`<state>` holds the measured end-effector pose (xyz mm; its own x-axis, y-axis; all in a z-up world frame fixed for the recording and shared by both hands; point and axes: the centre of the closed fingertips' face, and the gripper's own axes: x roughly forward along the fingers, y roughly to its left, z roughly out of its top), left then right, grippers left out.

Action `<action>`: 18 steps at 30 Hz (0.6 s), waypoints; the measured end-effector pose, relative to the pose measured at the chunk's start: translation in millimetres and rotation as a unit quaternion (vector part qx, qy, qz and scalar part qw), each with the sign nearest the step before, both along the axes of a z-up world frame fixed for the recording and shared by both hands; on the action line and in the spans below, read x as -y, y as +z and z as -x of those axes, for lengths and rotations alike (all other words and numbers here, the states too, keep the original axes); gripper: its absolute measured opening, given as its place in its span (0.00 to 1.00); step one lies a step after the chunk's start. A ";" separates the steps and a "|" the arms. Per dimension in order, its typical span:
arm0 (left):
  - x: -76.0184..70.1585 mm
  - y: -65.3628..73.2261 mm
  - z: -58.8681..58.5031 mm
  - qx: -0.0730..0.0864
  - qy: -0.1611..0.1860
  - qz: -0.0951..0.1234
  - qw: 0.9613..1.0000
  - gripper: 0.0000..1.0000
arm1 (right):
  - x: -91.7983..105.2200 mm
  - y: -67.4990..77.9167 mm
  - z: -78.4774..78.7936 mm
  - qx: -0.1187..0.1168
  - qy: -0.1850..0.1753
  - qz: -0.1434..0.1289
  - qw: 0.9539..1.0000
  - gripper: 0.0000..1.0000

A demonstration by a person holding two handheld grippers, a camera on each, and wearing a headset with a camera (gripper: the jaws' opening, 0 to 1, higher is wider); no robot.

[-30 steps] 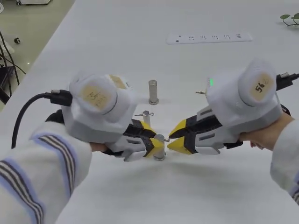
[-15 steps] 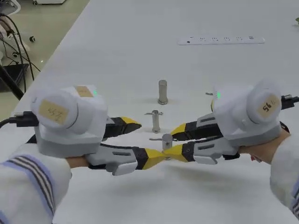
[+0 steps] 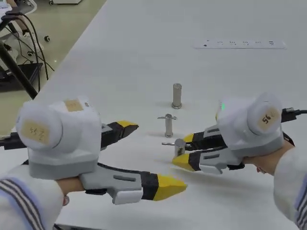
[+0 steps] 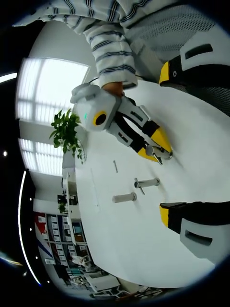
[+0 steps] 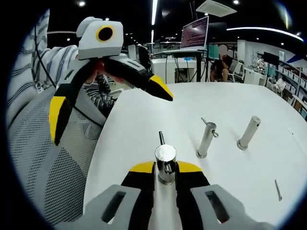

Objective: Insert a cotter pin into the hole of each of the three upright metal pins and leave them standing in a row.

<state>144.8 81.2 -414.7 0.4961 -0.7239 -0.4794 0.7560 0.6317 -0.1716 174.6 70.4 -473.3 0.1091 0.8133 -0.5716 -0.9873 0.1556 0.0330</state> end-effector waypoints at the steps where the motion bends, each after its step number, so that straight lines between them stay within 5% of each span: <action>1: 0.3 -0.7 0.6 0.000 0.001 -0.001 1.000 0.99 | 0.1 -0.2 -0.6 0.001 -0.001 0.001 1.000 0.10; 6: 0.2 -4.4 1.9 0.001 0.010 -0.014 1.000 0.99 | -1.4 -0.7 -0.1 -0.013 -0.005 -0.011 1.000 0.10; 18: 4.1 -16.3 12.6 -0.015 -0.005 -0.042 0.999 0.99 | 0.5 -0.7 3.4 0.039 0.044 0.018 0.998 0.08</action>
<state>132.3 77.2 -431.0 0.4732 -0.6860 -0.5527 0.7581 0.6367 -0.1413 171.2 70.0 -474.0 0.0830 0.8014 -0.5924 -0.9966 0.0669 -0.0491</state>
